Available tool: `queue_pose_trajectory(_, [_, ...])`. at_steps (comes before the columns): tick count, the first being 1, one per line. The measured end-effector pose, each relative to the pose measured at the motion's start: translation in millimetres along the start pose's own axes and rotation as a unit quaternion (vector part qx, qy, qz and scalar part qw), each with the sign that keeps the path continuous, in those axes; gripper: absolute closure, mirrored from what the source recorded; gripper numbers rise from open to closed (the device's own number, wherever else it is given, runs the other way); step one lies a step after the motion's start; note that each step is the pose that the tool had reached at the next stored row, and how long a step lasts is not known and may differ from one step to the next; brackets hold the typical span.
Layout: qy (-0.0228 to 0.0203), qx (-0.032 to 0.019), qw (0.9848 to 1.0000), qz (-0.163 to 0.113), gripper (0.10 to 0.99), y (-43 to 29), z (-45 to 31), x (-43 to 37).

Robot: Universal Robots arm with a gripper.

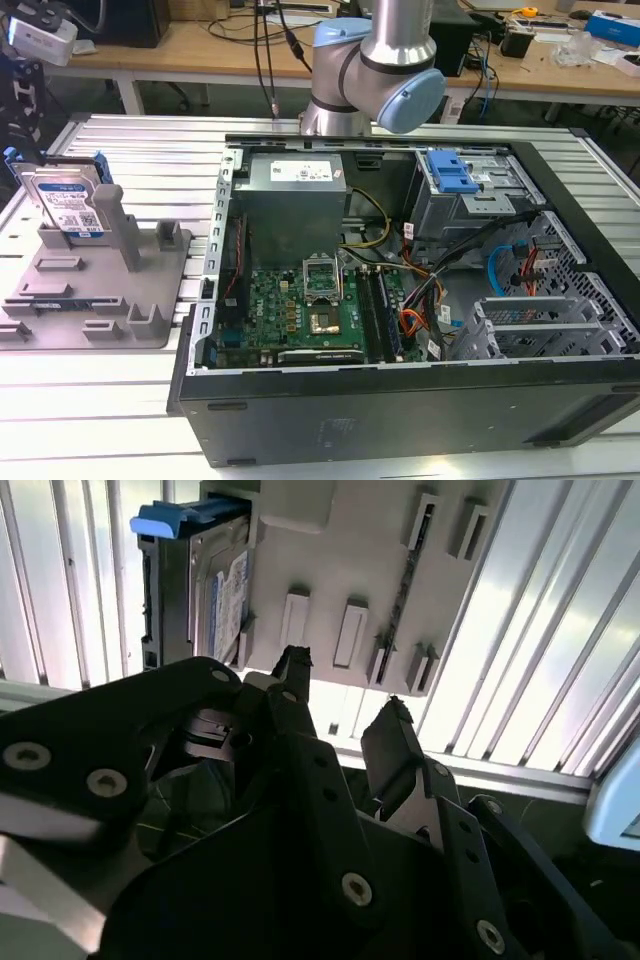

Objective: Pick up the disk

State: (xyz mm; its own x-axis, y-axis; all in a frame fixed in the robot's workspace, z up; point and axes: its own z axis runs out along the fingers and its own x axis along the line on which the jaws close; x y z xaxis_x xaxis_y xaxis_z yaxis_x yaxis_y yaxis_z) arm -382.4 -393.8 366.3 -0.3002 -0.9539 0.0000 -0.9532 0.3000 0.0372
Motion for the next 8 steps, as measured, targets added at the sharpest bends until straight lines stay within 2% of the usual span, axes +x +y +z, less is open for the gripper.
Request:
queue_pose_trajectory(3, [0.0012,0.0,0.9995,-0.031,0.604,0.0,0.5,0.0])
queue_pose_trajectory(5, [0.0023,0.0001,0.9982,-0.059,0.604,0.0,0.8,0.0])
queue_pose_trajectory(8, [0.0028,0.0003,0.9978,-0.067,0.604,0.1,0.8,-0.1])
